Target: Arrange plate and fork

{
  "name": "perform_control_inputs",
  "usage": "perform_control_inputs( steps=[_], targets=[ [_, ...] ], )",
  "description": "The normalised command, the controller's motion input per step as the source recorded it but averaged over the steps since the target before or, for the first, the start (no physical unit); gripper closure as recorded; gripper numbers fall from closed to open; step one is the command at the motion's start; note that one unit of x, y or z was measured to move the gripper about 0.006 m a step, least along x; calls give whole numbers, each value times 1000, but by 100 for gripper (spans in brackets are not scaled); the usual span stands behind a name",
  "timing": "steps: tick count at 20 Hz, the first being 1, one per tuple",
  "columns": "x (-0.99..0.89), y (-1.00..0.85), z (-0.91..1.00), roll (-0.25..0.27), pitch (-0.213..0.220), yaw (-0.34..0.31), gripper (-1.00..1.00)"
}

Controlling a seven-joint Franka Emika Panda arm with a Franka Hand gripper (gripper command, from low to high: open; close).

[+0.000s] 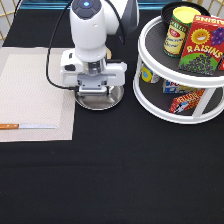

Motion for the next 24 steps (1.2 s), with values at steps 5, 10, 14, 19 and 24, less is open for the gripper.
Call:
perform_control_inputs(
  steps=[5, 10, 14, 19, 24],
  targets=[
    [297, -665, 111, 78, 112, 0, -100],
    [270, -771, 216, 73, 98, 26, -100],
    [269, -819, 173, 83, 88, 27, -100],
    [324, -808, 160, 89, 84, 1, -100],
    [405, -790, 191, 83, 66, 0, -100]
  ],
)
